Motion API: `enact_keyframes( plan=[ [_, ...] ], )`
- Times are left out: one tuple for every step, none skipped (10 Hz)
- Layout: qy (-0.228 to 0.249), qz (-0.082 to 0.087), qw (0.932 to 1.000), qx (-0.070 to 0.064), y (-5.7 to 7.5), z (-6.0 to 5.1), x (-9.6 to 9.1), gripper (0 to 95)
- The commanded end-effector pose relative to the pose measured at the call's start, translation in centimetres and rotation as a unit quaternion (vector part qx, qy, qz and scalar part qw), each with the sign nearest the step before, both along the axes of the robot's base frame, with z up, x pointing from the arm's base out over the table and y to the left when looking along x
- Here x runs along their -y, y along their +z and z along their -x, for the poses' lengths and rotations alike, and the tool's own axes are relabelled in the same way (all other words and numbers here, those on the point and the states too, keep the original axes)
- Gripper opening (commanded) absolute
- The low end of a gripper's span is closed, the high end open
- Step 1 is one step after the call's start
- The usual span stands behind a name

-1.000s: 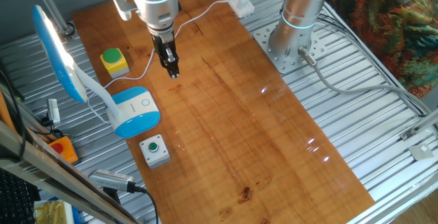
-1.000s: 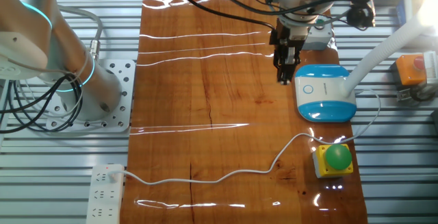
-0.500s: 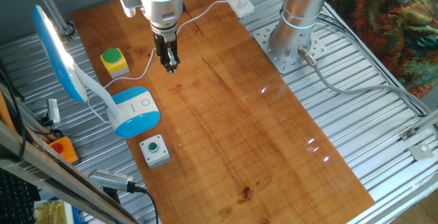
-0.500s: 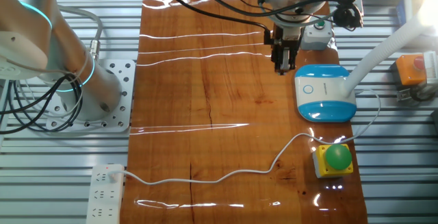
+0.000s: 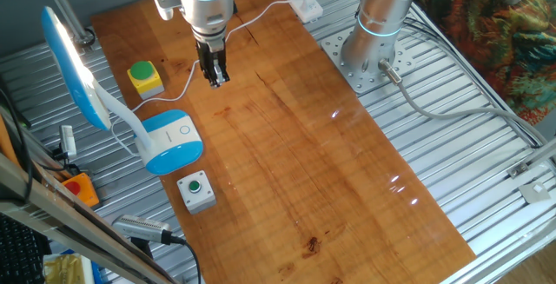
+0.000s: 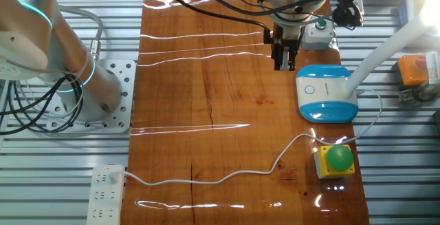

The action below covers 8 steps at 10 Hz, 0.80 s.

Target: Turn off the desk lamp by pressing the button

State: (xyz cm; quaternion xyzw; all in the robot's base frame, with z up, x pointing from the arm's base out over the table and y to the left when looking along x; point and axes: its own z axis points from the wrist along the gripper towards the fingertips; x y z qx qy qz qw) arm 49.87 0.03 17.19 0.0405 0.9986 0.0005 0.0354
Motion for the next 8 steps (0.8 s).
enact_keyframes(
  plan=[
    [-0.001,0.000,1.0000,-0.001,-0.02,-0.10,-0.02,0.0],
    [-0.002,-0.001,1.0000,-0.001,-0.02,-0.10,-0.02,0.0],
    [-0.003,-0.001,1.0000,-0.001,0.01,-0.10,-0.03,0.0],
    [-0.002,0.000,1.0000,-0.003,-0.01,-0.10,-0.02,0.0],
    [0.001,0.000,1.0000,-0.003,-0.01,-0.10,-0.03,0.0],
    [0.003,0.000,1.0000,-0.003,-0.02,-0.11,-0.04,0.0],
    [0.002,0.000,1.0000,-0.001,0.05,-0.10,-0.06,0.0],
    [0.003,0.001,1.0000,-0.002,0.06,-0.10,-0.07,0.0]
  ],
)
